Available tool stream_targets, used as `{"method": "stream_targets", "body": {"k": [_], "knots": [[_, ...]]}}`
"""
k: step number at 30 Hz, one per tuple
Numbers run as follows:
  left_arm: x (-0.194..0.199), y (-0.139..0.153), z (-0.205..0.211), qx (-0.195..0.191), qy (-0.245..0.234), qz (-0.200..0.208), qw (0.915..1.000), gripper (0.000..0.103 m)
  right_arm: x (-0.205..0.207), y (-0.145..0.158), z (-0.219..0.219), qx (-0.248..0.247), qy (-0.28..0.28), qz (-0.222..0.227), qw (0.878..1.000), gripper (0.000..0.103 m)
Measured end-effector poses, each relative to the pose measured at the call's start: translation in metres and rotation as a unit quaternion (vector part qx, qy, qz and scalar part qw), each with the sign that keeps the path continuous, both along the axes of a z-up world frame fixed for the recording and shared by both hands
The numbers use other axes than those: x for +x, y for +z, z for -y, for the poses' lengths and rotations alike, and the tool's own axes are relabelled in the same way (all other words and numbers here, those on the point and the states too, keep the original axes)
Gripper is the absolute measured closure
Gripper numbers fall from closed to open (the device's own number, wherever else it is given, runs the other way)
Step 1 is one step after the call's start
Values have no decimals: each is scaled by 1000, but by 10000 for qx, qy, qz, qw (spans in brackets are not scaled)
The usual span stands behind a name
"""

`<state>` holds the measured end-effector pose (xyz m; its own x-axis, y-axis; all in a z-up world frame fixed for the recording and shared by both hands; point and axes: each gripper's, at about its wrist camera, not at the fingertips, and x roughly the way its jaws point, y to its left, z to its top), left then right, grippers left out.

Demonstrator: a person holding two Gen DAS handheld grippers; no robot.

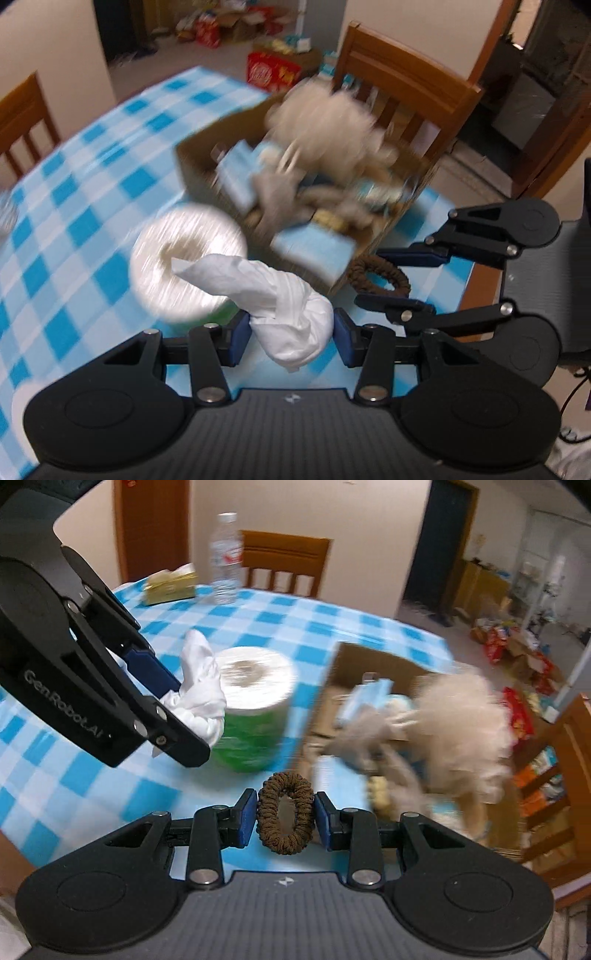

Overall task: Organize soft objects
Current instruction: 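Carry the white cloth and hair tie over the cardboard box, then open both tools to drop the cloth and hair tie into the box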

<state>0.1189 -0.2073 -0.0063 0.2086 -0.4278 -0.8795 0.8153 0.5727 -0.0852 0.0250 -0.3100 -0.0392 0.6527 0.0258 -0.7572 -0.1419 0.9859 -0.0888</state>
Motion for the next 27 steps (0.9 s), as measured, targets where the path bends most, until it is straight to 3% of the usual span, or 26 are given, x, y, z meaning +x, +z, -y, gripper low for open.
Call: {"method": "stream_targets", "body": {"k": [8, 12, 16, 23, 26, 27], "knots": [[8, -1, 76, -336, -111, 256, 9990, 55, 7, 1, 61, -157, -455, 108, 9988, 65], [12, -10, 90, -428, 82, 408, 9982, 29, 14, -3, 85, -161, -570, 114, 9982, 65], [12, -11, 88, -422, 330, 749, 9958, 14, 28, -8, 100, -128, -596, 119, 9981, 65], [13, -1, 63, -329, 1050, 1000, 9889, 9, 56, -3, 101, 149, -480, 267, 9984, 64], [9, 4, 49, -317, 1298, 1068, 9853, 6, 68, -1, 96, 262, -535, 371, 9975, 52], [6, 5, 44, -312, 1358, 1116, 9839, 5, 70, 1, 94, 327, -578, 396, 9970, 35]]}}
